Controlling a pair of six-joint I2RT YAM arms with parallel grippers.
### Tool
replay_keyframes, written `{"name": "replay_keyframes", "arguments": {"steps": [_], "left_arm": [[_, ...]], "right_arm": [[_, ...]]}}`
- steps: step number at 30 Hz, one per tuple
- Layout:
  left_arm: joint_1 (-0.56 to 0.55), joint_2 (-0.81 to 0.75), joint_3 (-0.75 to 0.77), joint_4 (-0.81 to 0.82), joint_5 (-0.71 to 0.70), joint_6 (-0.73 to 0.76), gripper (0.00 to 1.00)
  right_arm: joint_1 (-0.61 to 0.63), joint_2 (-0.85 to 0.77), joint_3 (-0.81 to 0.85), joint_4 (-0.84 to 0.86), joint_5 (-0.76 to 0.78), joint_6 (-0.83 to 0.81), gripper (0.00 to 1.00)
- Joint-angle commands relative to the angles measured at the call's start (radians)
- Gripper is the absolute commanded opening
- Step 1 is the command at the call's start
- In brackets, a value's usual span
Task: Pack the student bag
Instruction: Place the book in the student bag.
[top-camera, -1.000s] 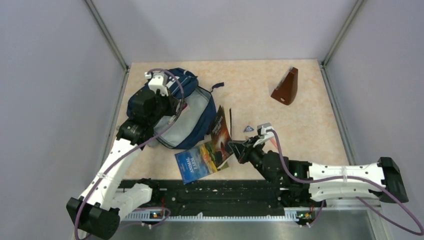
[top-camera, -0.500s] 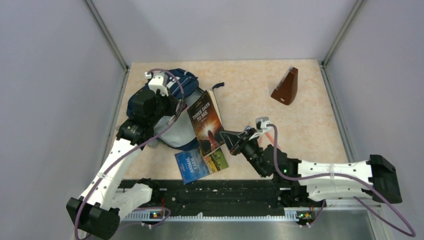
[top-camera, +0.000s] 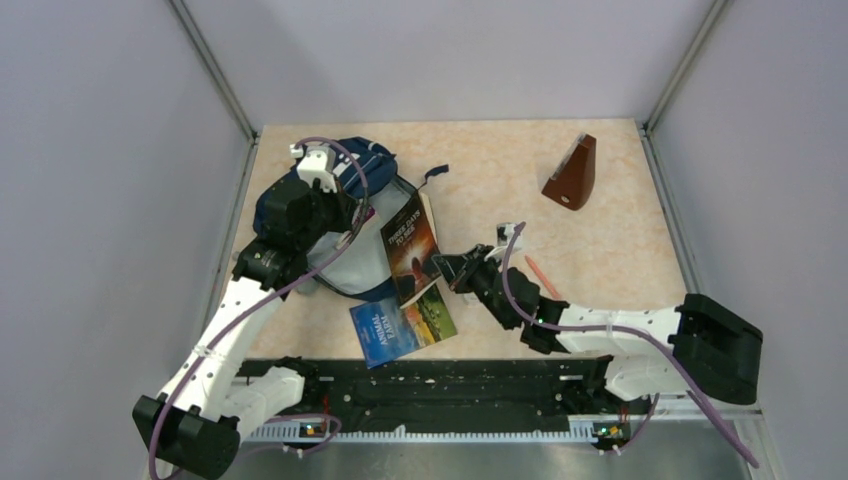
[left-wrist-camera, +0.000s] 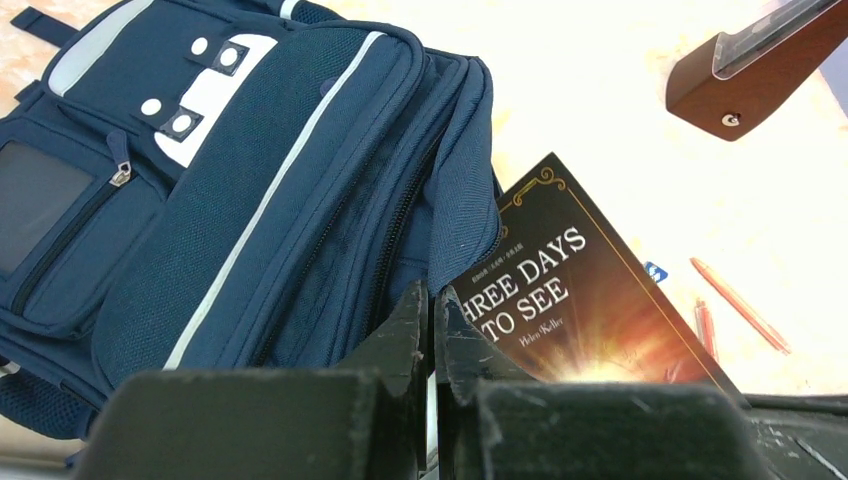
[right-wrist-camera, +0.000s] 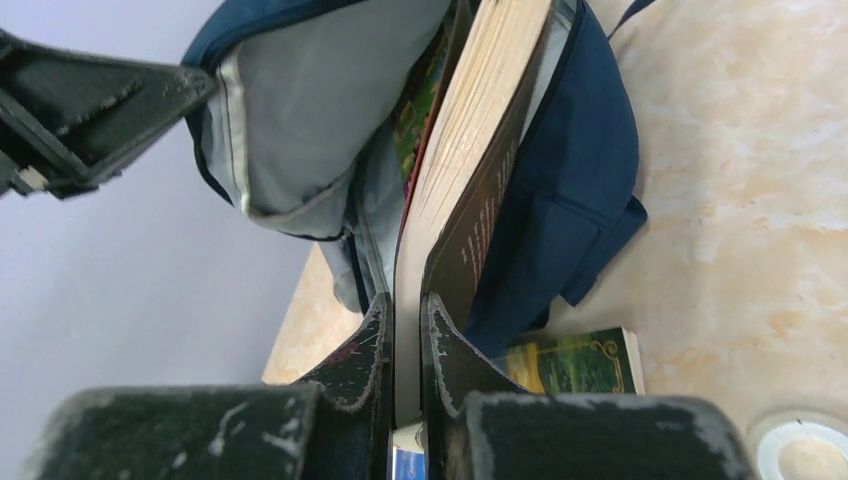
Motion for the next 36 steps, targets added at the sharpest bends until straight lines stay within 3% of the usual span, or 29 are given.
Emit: {"name": "replay_keyframes", "arguments": {"steps": [1,14,23,36], "left_arm": [[-0.001,-0.048,0.014,0.117,0.029,-0.018,0.0],[-0.002,-0.057,0.014,0.117,0.036,-0.019,0.0],[-0.002,-0.062,0.015,0.12,0.049,-0.026,0.0],[-0.002,-0.055,0.013,0.118,0.034,-0.018,0.0]], "right_arm": [[-0.072,0.035,0.039,0.245,-0.125,0.11,0.0],[-0.169,0.273,0.201,0.403,-0.306,0.223,0.0],[-0.183,0.472,0.362,0.357,-0.341,0.231,0.0],[-0.262,0.756,0.601,0.102,-0.309,0.178,0.0]]}}
